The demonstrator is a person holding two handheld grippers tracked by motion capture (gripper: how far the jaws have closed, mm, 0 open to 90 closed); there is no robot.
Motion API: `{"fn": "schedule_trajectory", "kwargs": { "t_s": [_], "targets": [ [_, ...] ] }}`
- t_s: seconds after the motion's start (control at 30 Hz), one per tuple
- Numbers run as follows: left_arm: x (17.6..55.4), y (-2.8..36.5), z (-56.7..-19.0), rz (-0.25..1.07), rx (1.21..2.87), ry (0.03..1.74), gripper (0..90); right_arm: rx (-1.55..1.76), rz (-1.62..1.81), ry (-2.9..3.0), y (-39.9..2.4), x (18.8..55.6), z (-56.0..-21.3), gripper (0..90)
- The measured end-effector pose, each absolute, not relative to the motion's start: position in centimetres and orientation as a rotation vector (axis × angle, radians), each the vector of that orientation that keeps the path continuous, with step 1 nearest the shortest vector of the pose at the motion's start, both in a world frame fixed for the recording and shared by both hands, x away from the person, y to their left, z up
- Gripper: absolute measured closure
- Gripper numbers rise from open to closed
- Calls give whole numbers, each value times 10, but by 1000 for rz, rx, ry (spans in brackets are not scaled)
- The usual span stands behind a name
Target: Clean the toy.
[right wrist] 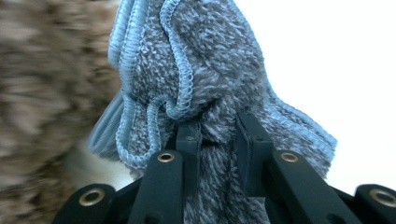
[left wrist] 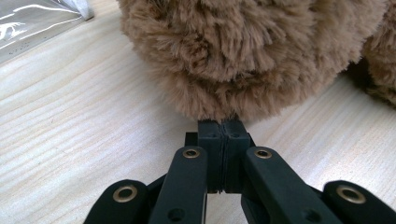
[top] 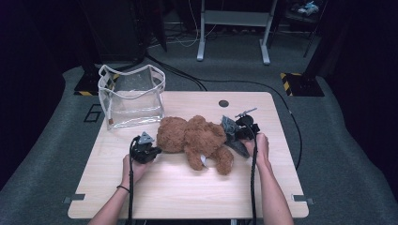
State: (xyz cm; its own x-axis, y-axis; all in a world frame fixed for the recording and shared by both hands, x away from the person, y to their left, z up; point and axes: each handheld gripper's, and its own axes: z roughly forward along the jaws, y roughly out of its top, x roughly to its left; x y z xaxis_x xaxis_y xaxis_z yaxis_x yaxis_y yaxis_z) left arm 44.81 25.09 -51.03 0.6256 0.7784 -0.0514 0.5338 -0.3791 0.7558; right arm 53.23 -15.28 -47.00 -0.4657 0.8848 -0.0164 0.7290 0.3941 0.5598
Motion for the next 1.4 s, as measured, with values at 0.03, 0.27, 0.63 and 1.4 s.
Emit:
{"fn": "schedule_trajectory", "kwargs": {
  "t_s": [0.03,0.27,0.63,1.4],
  "targets": [
    [448,251,-510,404,2077,1025,893,1410,691,2315,-155,533,-471,736],
    [448,253,-510,400,2079,1022,890,1462,725,2240,-169,525,-461,734],
    [447,255,-509,374,2020,1069,367,1354,875,2259,-158,488,-429,729],
    [453,239,-505,363,2054,1011,665,1359,857,2399,-131,504,-466,720]
  ]
}}
